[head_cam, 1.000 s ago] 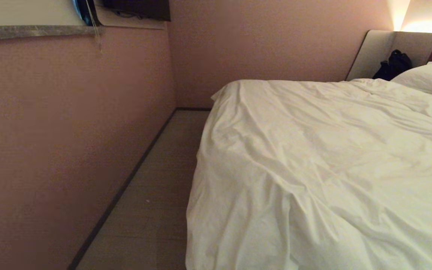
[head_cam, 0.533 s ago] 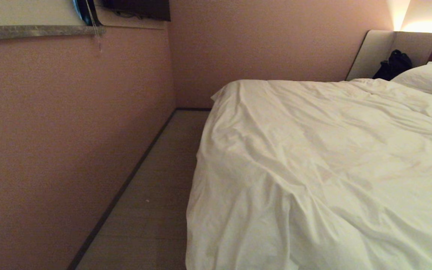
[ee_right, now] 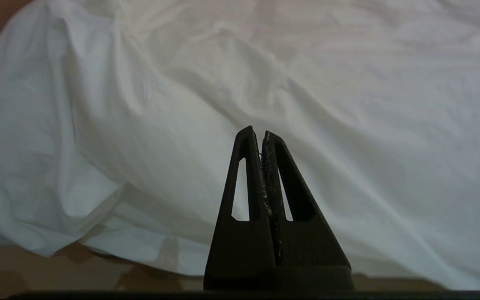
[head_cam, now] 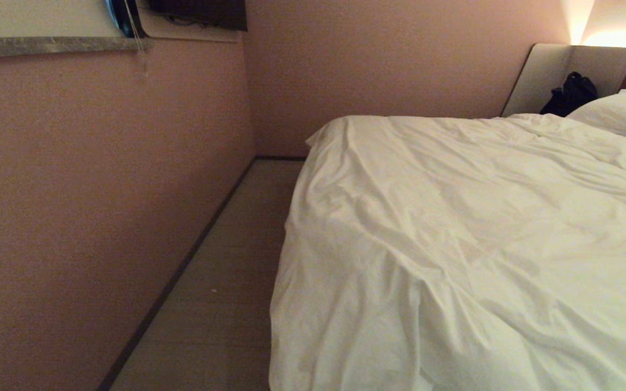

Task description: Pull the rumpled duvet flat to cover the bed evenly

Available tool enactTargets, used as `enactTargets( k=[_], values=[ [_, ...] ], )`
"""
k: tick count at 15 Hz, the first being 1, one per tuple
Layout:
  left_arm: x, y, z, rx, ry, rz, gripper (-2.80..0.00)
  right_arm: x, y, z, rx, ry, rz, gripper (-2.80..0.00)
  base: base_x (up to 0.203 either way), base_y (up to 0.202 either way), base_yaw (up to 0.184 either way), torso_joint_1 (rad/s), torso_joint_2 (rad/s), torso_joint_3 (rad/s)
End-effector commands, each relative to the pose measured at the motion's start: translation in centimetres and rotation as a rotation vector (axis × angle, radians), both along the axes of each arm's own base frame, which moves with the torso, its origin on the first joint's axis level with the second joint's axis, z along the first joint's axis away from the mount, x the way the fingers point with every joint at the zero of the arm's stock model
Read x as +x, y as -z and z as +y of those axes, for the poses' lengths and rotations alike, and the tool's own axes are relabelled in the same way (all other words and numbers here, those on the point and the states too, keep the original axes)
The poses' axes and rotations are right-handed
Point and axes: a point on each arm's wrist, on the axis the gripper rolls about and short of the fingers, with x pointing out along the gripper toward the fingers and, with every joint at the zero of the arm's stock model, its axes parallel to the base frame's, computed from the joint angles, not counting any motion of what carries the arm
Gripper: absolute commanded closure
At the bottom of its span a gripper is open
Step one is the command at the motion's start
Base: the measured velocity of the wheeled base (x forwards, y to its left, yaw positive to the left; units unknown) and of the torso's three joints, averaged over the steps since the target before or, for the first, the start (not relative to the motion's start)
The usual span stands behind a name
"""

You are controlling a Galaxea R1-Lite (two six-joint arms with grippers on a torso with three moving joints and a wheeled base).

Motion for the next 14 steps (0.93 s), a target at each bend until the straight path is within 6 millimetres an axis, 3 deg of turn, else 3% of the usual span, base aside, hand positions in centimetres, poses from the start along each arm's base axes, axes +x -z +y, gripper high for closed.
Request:
enactTargets(
  k=[1, 8, 14],
  values=[
    [0.0, 0.0, 0.01, -0.002, -0.003, 0.0, 0.0, -0.01, 0.08, -0.01, 0.068, 0.005, 0.006, 0.0, 0.0, 0.0, 0.0, 0.0, 0.0, 0.0],
    [0.0, 0.01, 0.0, 0.006, -0.002, 0.001, 0.0, -0.01, 0.08, -0.01, 0.068, 0.005, 0.006, 0.0, -0.009, 0.0, 0.0, 0.002, 0.0, -0.001],
    [0.0, 0.01, 0.0, 0.004, -0.001, 0.001, 0.0, -0.01, 0.08, -0.01, 0.068, 0.005, 0.006, 0.0, -0.19, 0.0, 0.001, 0.004, 0.0, 0.002]
  ],
)
